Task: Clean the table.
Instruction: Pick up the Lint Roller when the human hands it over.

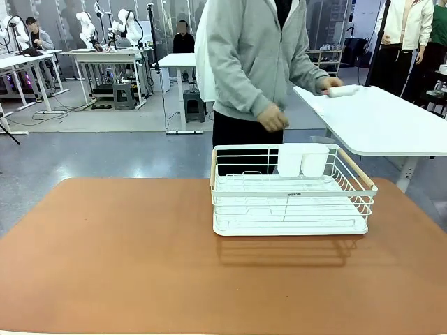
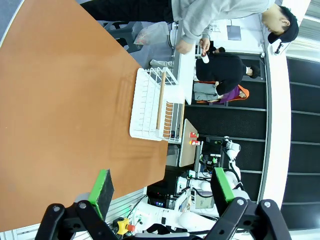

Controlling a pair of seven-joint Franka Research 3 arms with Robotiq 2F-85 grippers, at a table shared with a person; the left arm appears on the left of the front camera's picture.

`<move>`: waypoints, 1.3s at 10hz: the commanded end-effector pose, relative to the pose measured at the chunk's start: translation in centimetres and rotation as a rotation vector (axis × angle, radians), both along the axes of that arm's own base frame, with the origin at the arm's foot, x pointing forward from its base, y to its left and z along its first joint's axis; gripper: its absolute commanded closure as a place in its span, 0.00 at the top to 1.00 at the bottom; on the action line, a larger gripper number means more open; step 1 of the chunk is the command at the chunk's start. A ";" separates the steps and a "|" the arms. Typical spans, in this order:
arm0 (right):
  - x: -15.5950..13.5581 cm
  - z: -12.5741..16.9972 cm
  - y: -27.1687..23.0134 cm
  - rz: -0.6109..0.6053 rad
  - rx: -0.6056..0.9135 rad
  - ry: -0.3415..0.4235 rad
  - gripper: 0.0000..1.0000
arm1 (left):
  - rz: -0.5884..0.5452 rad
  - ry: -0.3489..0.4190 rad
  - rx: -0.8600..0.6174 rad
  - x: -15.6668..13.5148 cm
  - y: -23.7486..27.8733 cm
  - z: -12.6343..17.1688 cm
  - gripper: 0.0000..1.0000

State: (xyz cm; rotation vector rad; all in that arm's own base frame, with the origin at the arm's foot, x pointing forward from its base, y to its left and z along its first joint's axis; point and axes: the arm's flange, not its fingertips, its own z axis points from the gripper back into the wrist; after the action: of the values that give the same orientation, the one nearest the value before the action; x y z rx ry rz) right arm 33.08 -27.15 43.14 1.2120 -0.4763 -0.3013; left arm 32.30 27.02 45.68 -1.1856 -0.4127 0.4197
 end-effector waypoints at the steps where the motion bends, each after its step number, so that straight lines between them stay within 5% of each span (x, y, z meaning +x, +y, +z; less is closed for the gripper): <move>1: 0.0 0.5 0.1 -0.003 0.005 -0.003 1.00 | -0.007 -0.008 -0.007 -0.2 0.0 0.1 1.00; 13: 0.0 0.5 0.1 -0.003 0.005 -0.003 1.00 | -0.007 -0.008 -0.007 -0.2 0.0 0.1 1.00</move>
State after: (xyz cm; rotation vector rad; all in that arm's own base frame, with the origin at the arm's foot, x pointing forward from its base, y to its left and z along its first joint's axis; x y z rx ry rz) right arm 33.08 -27.15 43.14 1.2120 -0.4764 -0.3013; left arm 32.30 27.02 45.68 -1.1857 -0.4127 0.4197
